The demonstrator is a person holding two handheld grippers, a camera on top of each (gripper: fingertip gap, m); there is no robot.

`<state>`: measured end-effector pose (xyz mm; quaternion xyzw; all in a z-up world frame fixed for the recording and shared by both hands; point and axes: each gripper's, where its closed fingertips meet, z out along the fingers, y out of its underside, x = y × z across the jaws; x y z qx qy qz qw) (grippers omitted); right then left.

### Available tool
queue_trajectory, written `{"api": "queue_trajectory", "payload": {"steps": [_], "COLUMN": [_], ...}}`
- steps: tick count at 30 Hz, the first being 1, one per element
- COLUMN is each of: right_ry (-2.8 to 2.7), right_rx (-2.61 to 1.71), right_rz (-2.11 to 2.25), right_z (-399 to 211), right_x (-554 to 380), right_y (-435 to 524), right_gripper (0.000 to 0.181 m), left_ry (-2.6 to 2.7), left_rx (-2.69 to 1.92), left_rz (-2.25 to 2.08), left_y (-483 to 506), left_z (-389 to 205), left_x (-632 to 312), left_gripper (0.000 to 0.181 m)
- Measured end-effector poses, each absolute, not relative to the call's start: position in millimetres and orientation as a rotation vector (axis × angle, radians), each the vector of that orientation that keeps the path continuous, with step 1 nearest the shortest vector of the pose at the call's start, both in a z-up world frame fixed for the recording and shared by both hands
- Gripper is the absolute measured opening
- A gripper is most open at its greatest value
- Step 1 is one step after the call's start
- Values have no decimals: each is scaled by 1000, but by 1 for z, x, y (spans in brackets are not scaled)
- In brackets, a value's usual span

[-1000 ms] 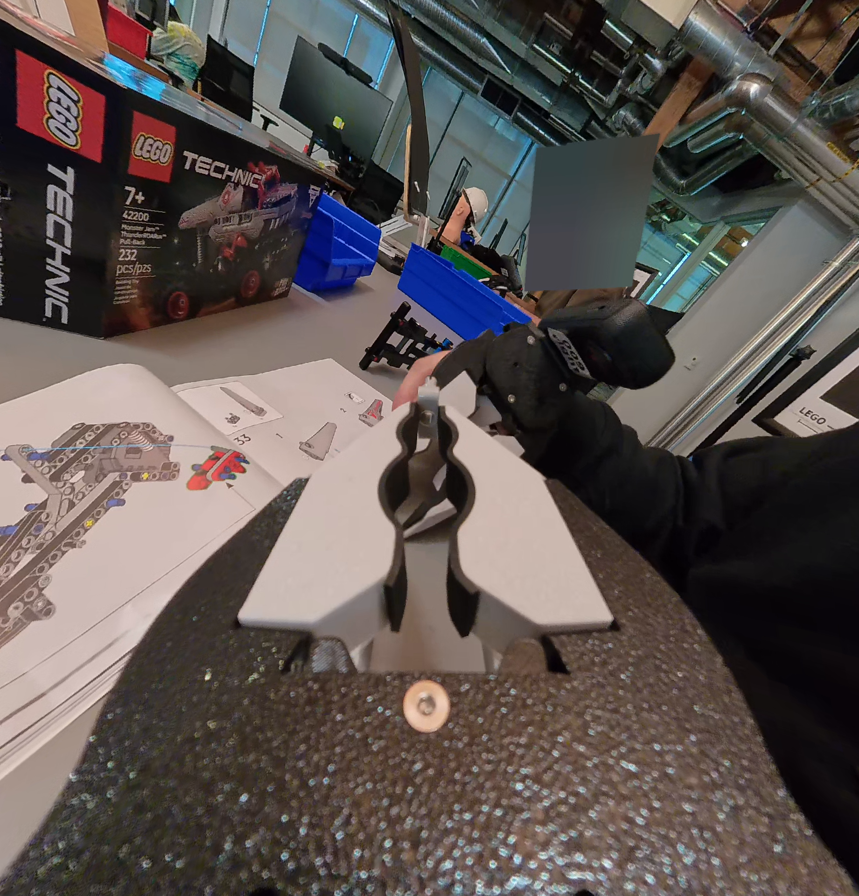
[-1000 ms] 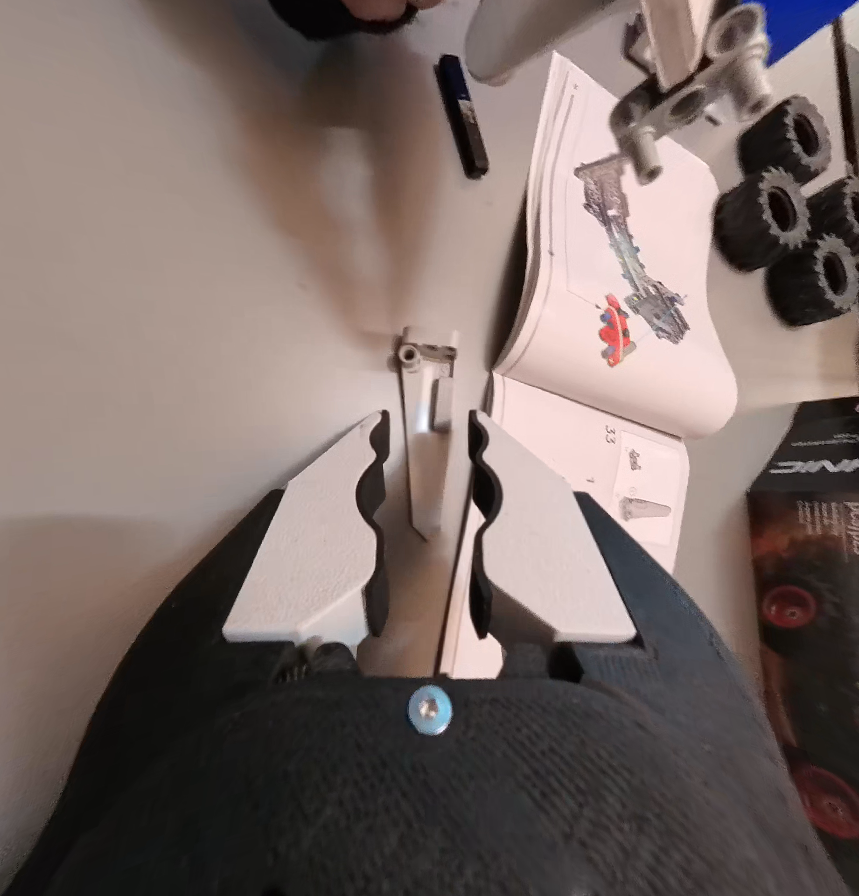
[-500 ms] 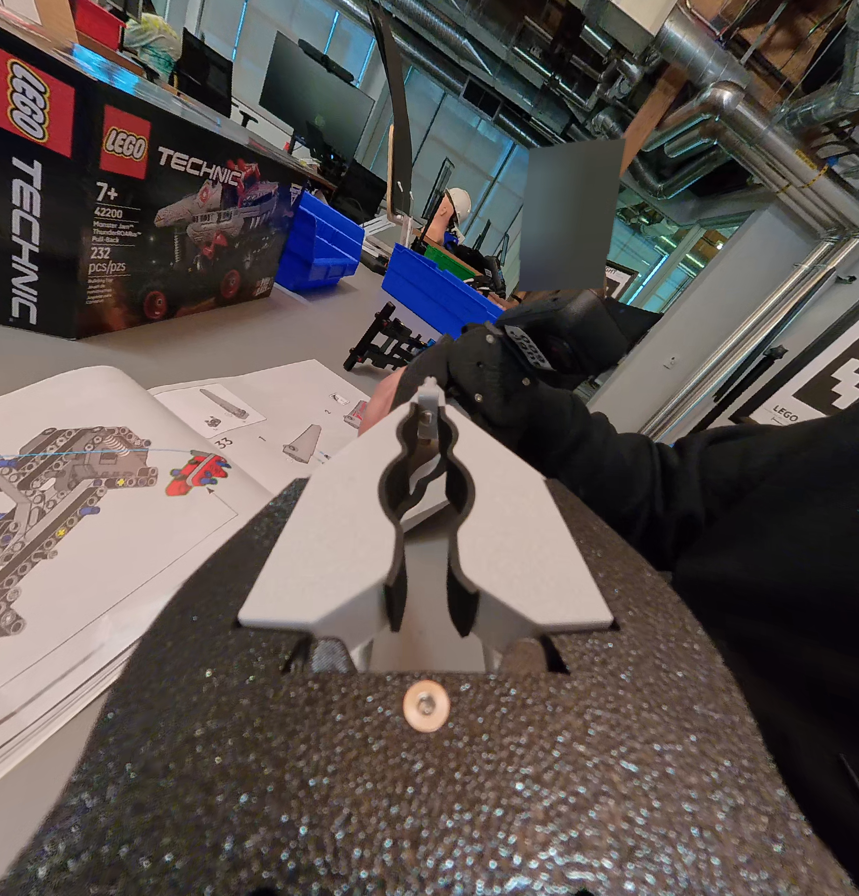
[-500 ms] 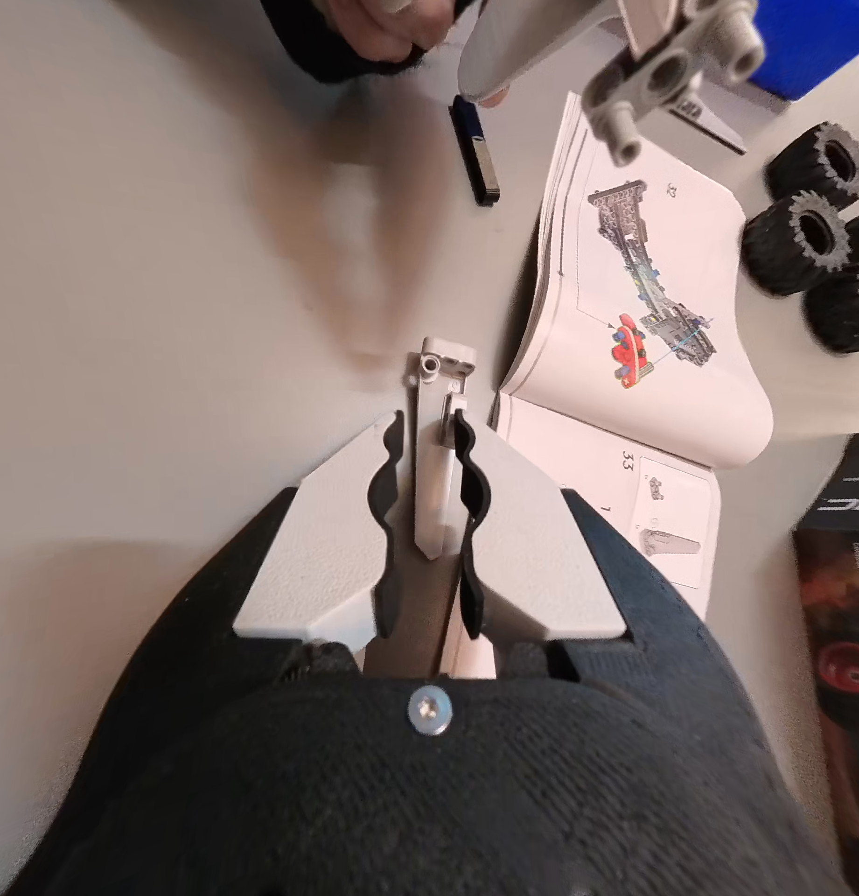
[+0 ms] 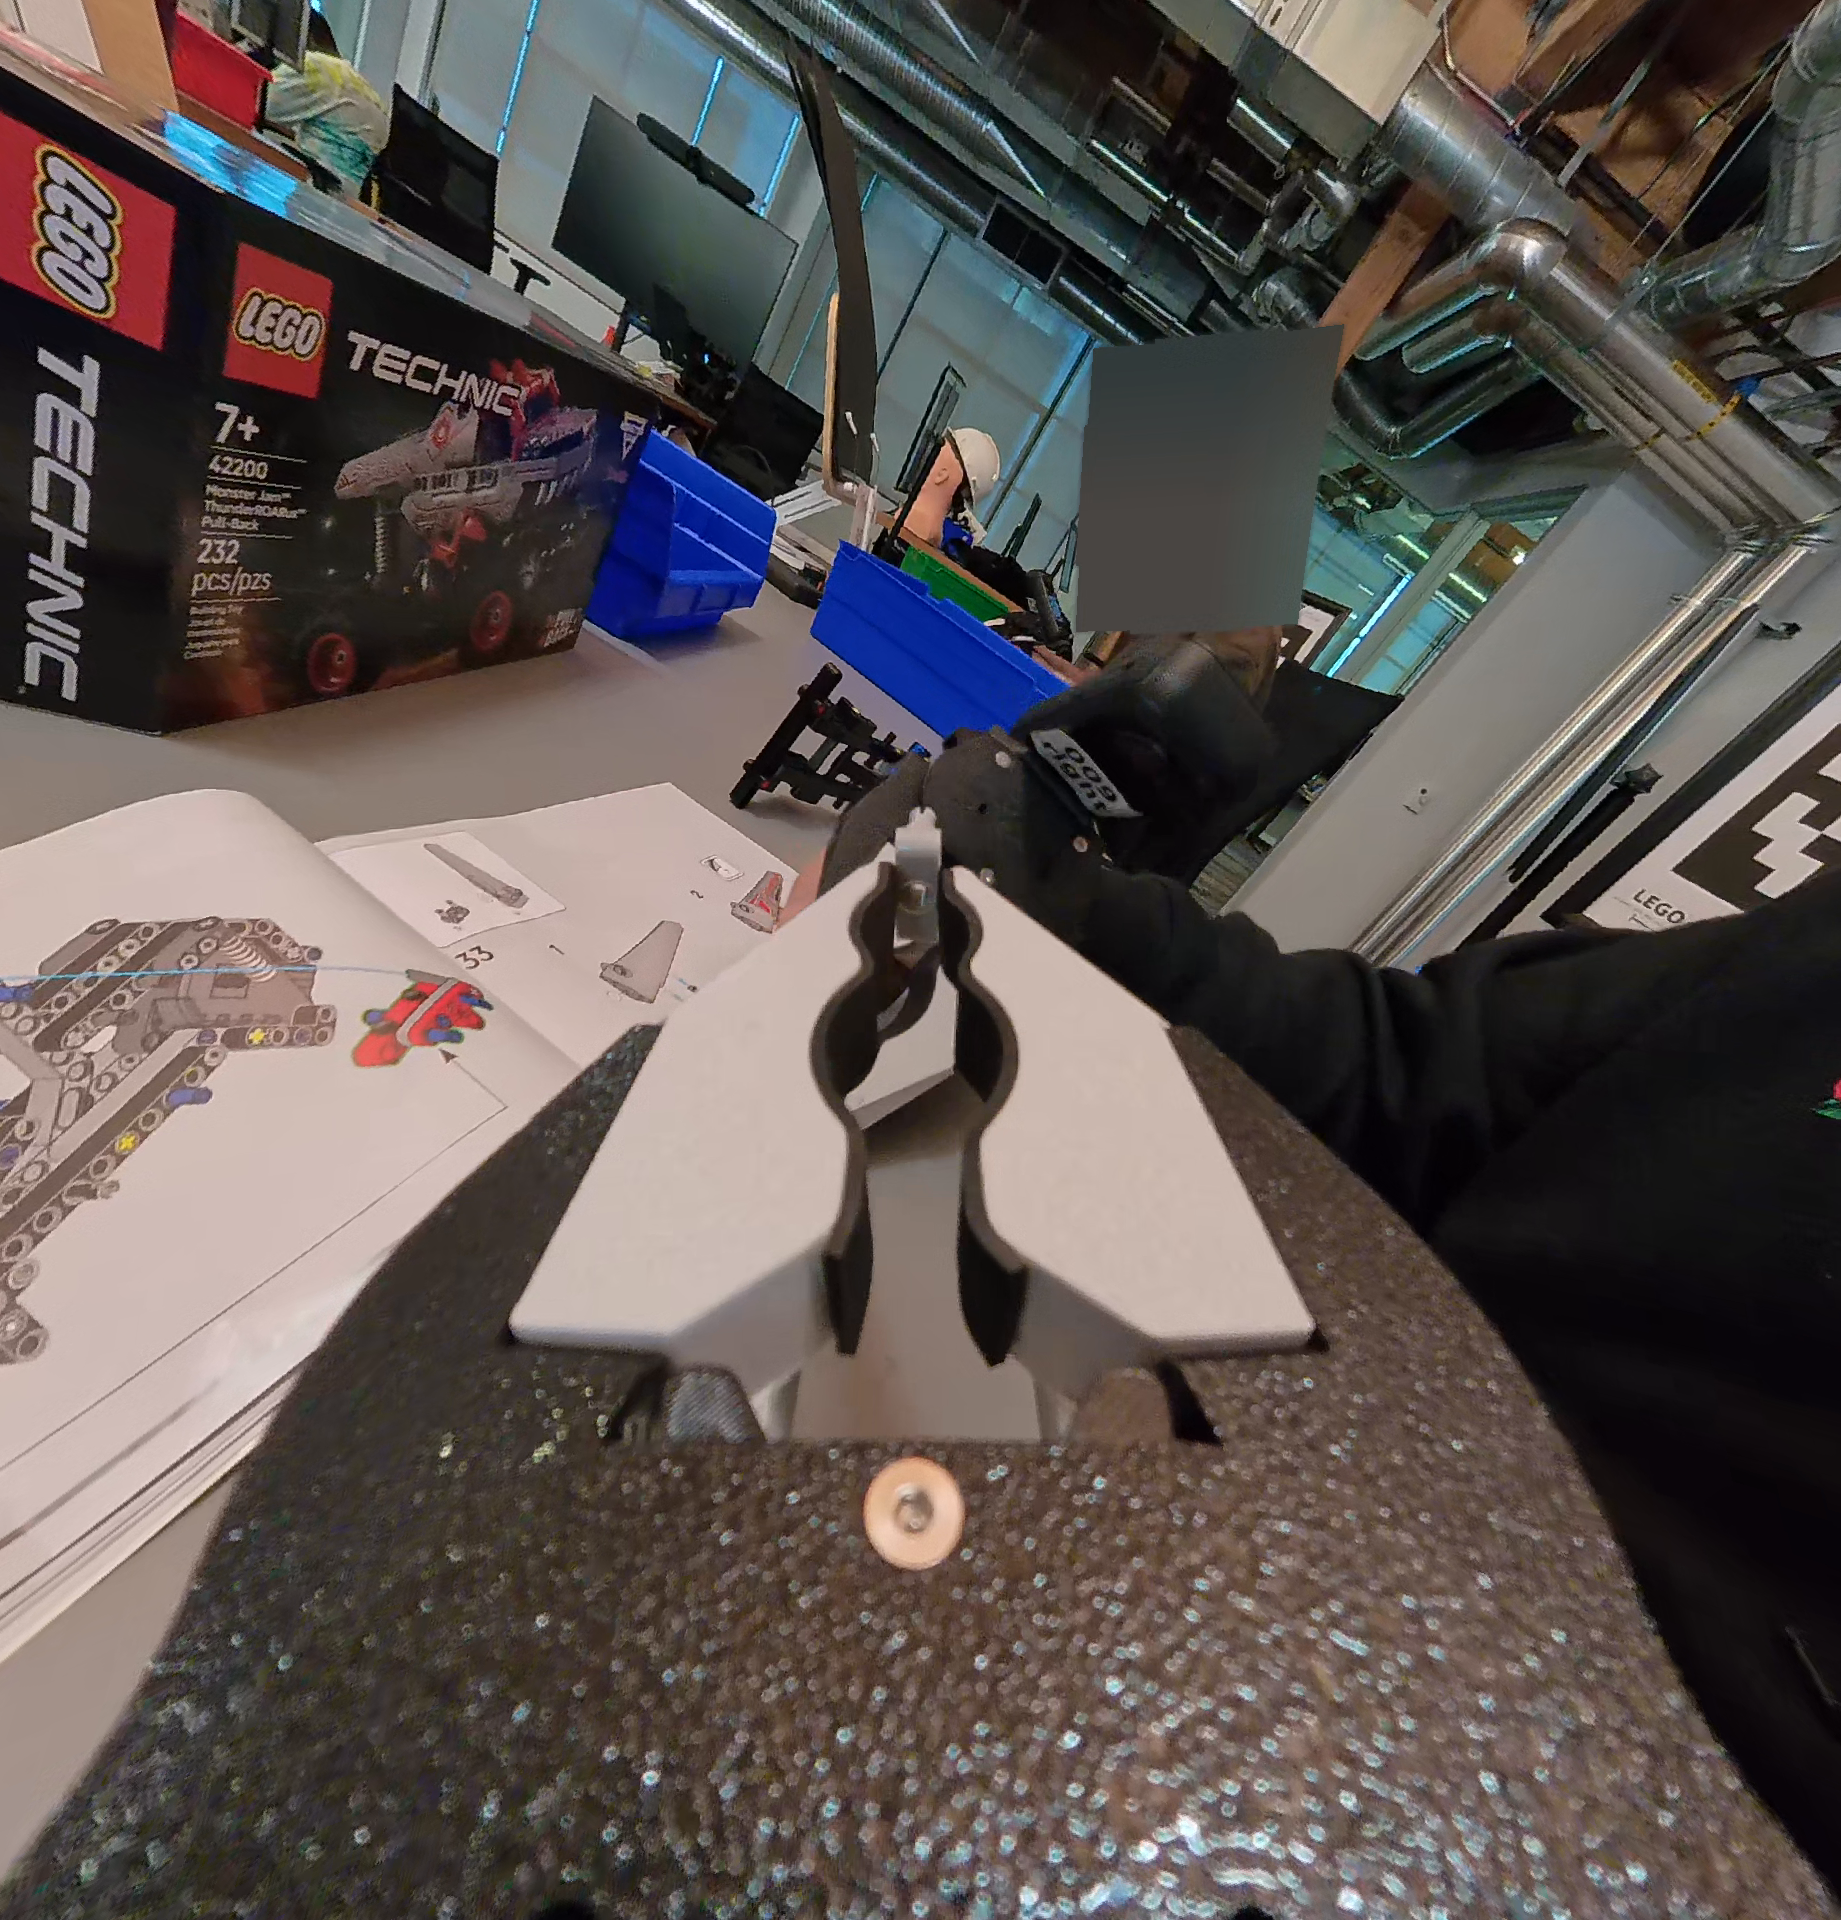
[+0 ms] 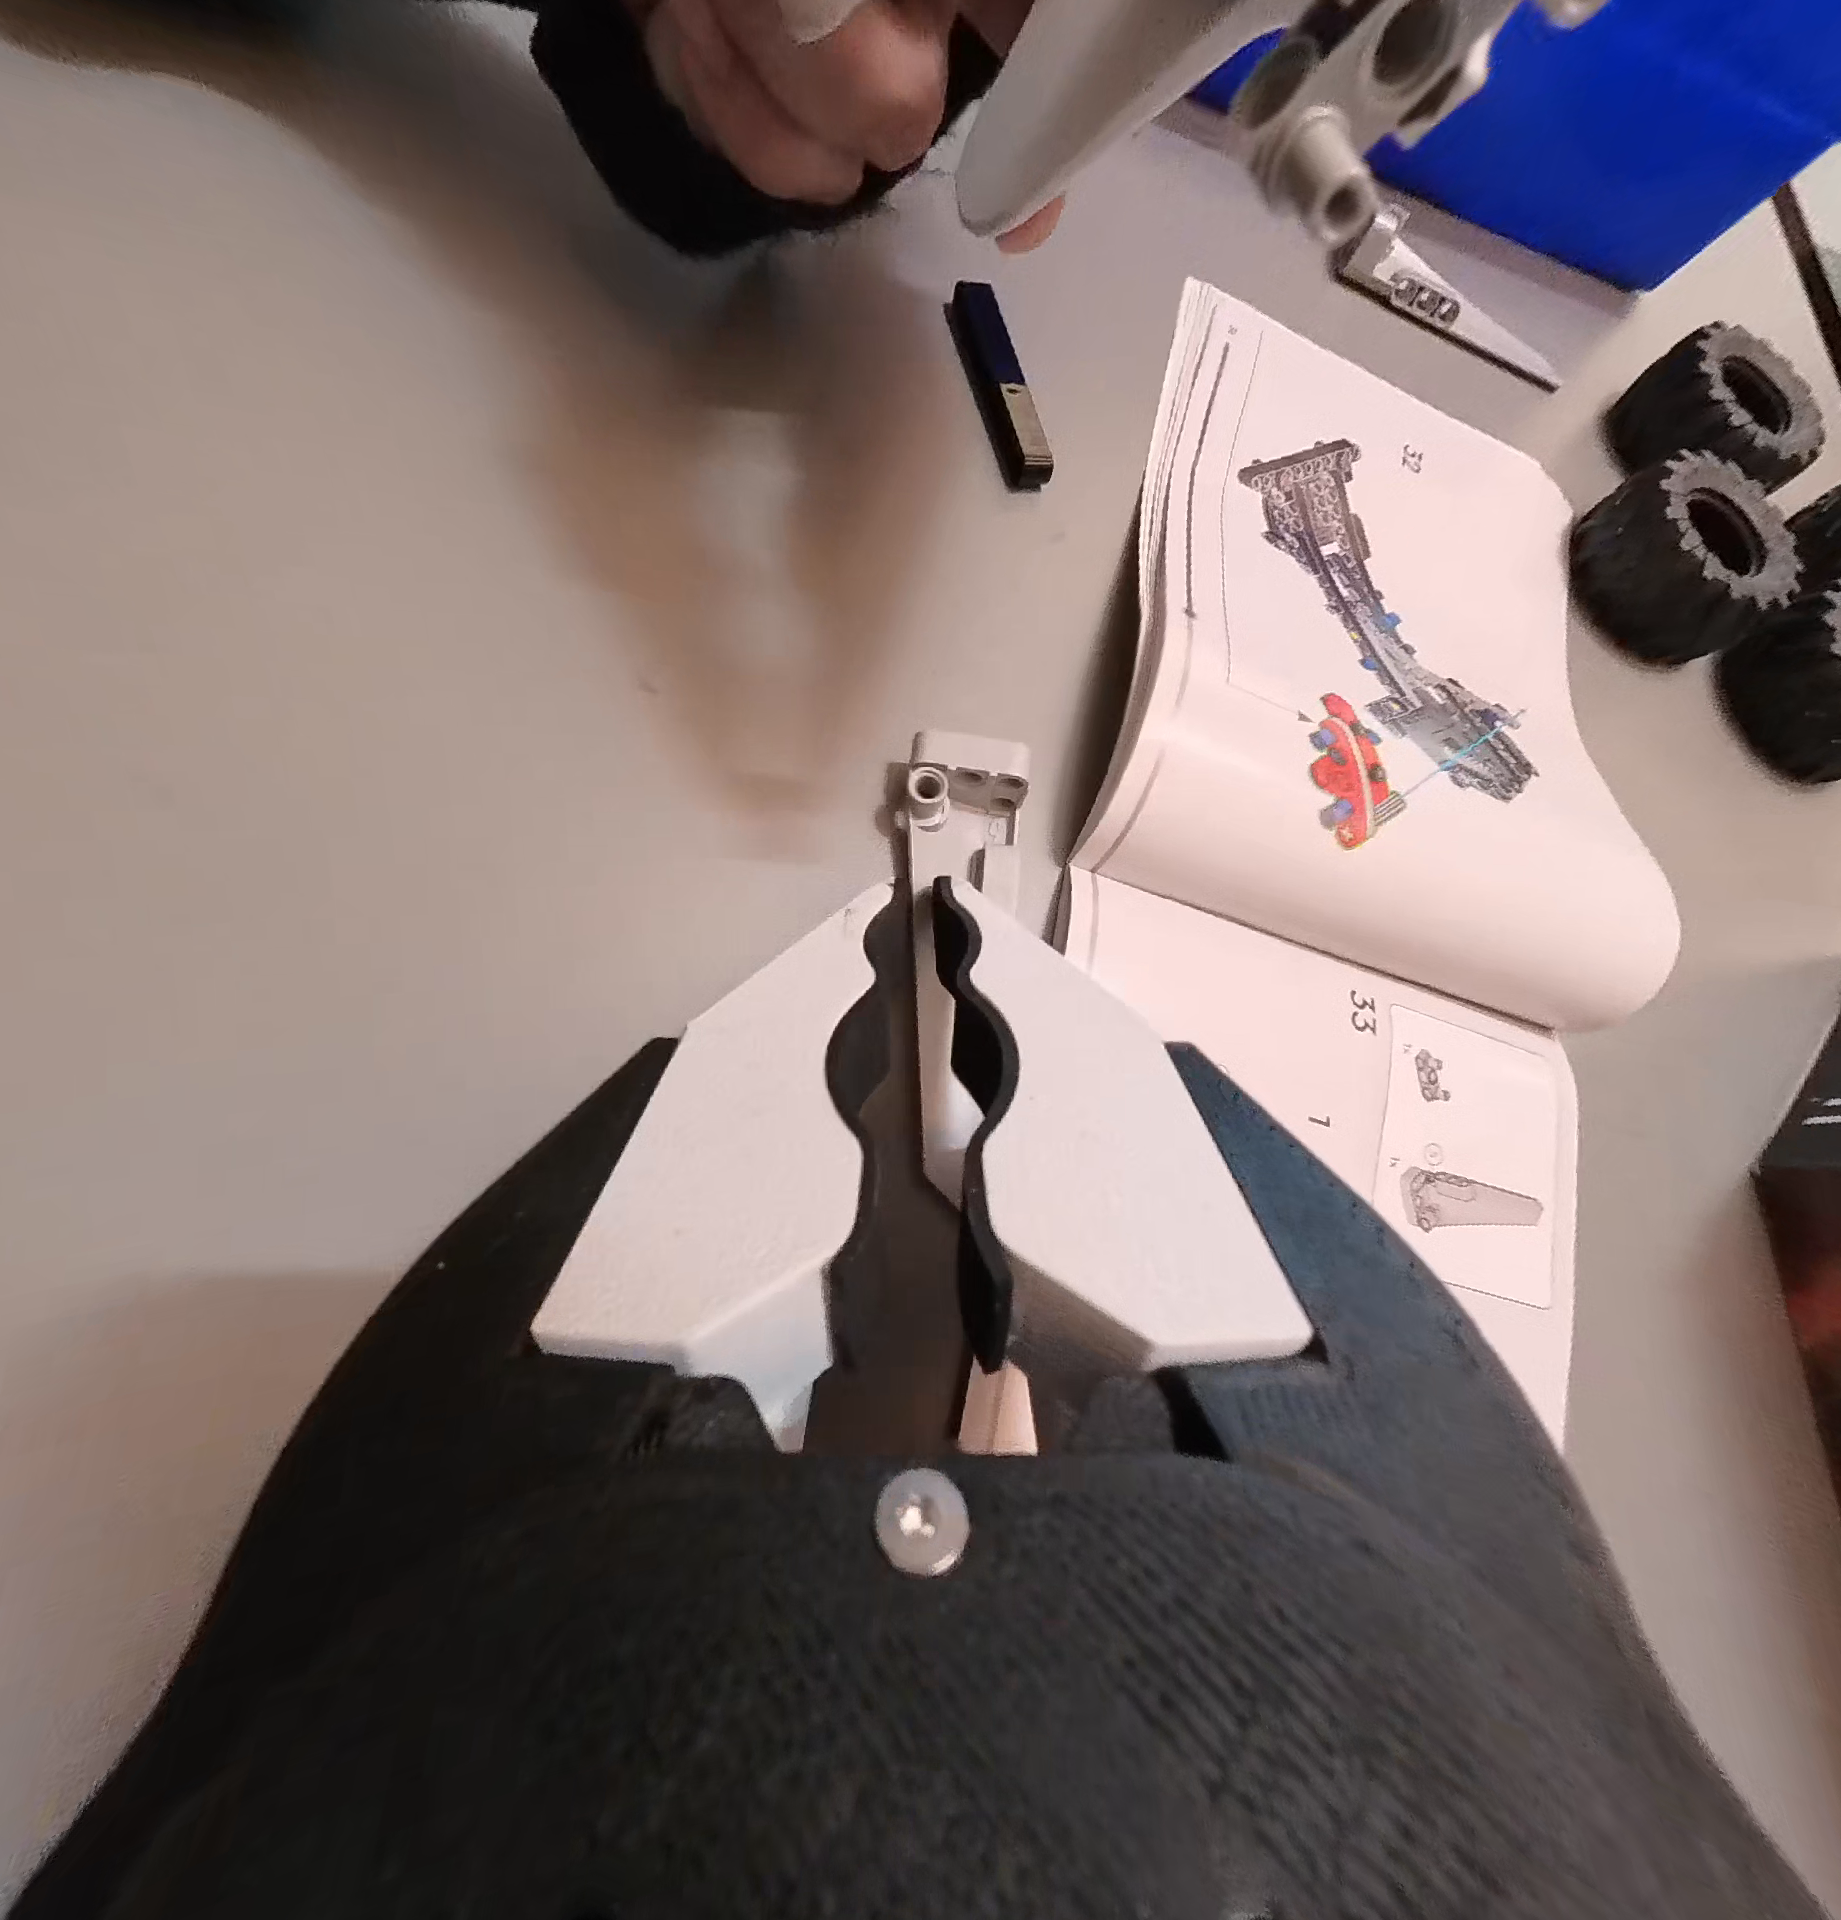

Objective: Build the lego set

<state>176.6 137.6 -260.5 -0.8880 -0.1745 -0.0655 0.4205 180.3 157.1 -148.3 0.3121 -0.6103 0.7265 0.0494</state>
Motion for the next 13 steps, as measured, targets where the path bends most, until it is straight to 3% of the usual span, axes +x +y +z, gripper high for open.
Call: {"api": "queue_trajectory", "payload": {"steps": [7,13], "right_ry": [-236,220], "right_rx": [-2084,-1545], "right_rz": [-99,297], "right_z": [-229,-155], "right_x": [171,173], "right_y": [142,127], "right_gripper": [0,0], "left_ry": [-1849,-1780], "left_rx": [959,891], "left_rz": [2250,2348], "left_y": [161,165], "left_z": [-144,-129], "left_x": [182,179], "left_gripper": [4,4]}}
